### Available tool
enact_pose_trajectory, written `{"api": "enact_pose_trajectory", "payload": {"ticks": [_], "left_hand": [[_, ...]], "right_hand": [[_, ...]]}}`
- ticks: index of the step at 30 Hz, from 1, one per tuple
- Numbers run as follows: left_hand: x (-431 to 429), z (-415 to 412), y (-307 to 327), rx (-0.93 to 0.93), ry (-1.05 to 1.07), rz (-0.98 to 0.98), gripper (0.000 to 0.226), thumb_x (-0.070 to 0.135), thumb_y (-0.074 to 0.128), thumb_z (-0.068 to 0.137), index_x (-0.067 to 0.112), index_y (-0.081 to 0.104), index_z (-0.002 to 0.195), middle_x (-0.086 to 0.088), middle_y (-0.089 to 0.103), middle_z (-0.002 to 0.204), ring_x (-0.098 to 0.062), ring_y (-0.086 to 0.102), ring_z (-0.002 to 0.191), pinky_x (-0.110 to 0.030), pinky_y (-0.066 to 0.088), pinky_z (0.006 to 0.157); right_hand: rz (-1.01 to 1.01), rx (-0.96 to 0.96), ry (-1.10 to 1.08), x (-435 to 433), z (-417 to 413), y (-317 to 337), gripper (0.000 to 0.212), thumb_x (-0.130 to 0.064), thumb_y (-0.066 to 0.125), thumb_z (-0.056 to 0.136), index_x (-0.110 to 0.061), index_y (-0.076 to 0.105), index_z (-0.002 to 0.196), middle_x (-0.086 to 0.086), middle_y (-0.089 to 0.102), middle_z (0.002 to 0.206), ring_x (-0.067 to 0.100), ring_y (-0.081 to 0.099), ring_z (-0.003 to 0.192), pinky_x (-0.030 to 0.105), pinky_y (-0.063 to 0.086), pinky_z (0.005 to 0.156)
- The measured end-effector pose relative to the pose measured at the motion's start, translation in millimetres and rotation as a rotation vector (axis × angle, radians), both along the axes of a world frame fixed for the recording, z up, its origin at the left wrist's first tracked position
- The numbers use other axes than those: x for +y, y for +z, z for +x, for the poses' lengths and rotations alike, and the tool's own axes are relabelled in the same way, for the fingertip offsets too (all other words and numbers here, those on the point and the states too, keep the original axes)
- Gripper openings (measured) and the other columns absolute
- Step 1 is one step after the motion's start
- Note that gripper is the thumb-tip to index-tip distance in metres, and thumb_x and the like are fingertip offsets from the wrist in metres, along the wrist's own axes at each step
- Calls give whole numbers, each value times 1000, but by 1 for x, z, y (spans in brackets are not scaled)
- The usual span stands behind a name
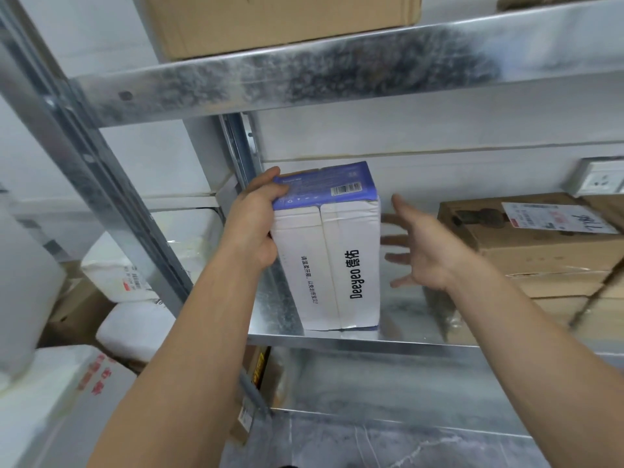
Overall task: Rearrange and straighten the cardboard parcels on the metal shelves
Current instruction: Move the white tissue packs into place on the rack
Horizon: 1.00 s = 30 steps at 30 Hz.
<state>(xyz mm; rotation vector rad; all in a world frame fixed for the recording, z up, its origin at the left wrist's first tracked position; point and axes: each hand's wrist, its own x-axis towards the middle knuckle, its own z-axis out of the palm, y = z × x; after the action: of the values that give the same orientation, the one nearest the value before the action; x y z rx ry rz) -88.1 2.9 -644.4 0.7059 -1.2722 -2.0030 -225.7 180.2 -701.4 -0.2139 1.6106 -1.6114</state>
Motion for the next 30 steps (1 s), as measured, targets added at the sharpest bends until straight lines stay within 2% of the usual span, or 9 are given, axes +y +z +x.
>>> {"api": "enact_pose_trajectory", "payload": {"ticks": [3,5,9,11,14,16,22,27,30], "left_hand": [[-5,8,0,49,-9,49,27,0,50,97,22,63,108,1,76,85,-14,72,66,-25,58,55],[-9,15,-1,77,-36,73,26,1,46,99,20,62,104,2,76,79,-14,71,66,-26,59,63],[-23,26,-16,114,-46,152,45,1,45,95,14,57,137,-6,74,112,-24,69,95,-36,52,96],[-26,29,-24,127,-21,184,41,2,46,96,15,58,133,-8,73,110,-25,68,94,-38,50,97],[-25,32,-35,153,1,197,28,3,43,101,18,63,112,-6,77,91,-21,73,78,-36,53,86],[-25,35,-47,73,58,146,28,4,41,104,16,62,118,-4,78,92,-18,73,77,-35,55,79],[-32,42,-76,-380,130,-181,24,2,50,98,13,70,101,-9,70,95,-21,60,79,-30,46,64],[-27,39,-74,-407,58,-88,29,40,53,102,19,73,107,-2,72,96,-23,64,89,-39,53,86],[-25,35,-73,-424,-30,-85,37,54,48,102,26,70,106,1,73,99,-21,66,92,-37,55,81]], "right_hand": [[119,-34,-58,5,12,-32,68,-63,64,89,-27,52,145,12,45,150,38,42,138,59,39,110],[120,-81,-98,7,21,-46,63,-53,68,92,-19,51,142,17,48,143,34,54,112,48,46,101],[64,-128,-119,12,31,-50,33,-42,66,97,-10,70,101,13,71,95,23,67,72,30,57,63],[-40,-180,-151,17,28,-50,30,-32,60,102,-9,71,86,9,74,71,19,71,57,26,56,49],[-137,-163,-213,21,23,-48,24,-25,61,101,-6,74,106,6,78,83,17,74,65,27,59,54],[-165,-161,-283,22,19,-49,27,-22,64,99,-5,72,118,7,78,91,18,73,73,30,60,63],[-118,-99,-252,28,12,-41,4,-27,63,100,-27,65,97,-4,75,79,22,65,80,49,54,85],[-57,44,-247,19,13,-31,23,-25,60,101,-27,59,124,0,68,105,22,63,88,39,55,70],[-32,92,-249,14,12,-31,28,-25,61,101,-26,56,128,0,66,104,20,64,84,33,51,61]]}}
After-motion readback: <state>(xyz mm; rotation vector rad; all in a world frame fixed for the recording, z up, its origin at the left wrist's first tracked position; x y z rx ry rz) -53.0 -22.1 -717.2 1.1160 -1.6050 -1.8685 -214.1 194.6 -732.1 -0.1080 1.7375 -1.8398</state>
